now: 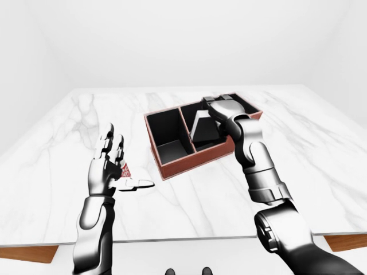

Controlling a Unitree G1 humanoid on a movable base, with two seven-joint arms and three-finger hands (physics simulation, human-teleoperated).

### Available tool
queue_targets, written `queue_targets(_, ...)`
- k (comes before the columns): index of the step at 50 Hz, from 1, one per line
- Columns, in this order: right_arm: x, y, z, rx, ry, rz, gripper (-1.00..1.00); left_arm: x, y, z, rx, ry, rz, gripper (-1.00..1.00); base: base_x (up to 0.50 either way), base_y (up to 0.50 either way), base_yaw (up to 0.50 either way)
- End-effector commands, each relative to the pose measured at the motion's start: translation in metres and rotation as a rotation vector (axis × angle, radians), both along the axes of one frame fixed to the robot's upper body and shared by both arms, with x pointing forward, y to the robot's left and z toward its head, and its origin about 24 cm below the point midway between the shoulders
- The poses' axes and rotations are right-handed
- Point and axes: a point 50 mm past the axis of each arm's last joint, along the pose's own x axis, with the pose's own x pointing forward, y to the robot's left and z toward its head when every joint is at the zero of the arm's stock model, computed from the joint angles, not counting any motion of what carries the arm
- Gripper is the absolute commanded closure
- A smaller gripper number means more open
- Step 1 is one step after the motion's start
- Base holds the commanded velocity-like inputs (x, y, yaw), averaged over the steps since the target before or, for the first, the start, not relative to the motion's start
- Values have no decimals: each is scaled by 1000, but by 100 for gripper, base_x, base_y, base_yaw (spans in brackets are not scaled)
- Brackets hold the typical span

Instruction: Pick up the book and place it in the left compartment of the caddy.

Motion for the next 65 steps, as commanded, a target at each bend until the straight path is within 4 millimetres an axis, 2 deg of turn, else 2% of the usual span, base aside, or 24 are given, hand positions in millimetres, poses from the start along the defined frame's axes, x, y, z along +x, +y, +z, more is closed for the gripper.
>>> queue_targets(1, 22, 38, 17, 79, -116, 72, 100, 3, 4, 2, -8, -8, 5, -100, 0, 0, 0)
queue_targets(7, 33, 54, 10, 146, -125, 86, 100, 6, 6, 0, -14, 2, 11, -100, 0, 0, 0)
queue_targets(16, 43, 67, 3, 206, -125, 69, 100, 12, 12, -2, -27, 16, 34, -100, 0, 0, 0)
queue_targets(29, 42, 88, 3, 239, -117, 78, 100, 12, 17, 0, -39, 8, 66, -100, 0, 0, 0)
queue_targets(38, 42, 91, 6, 271, -113, 75, 100, 16, 26, 3, -67, 3, 115, -100, 0, 0, 0)
queue_targets(45, 40, 98, 4, 305, -94, 82, 100, 11, 20, 1, -74, 4, 116, -100, 0, 0, 0)
queue_targets(53, 38, 102, -6, 344, -55, 79, 100, 8, 17, 3, -79, -5, 105, -100, 0, 0, 0)
queue_targets(65, 36, 96, -28, 355, 6, 50, 100, 9, 21, 5, -101, -14, 130, -100, 0, 0, 0)
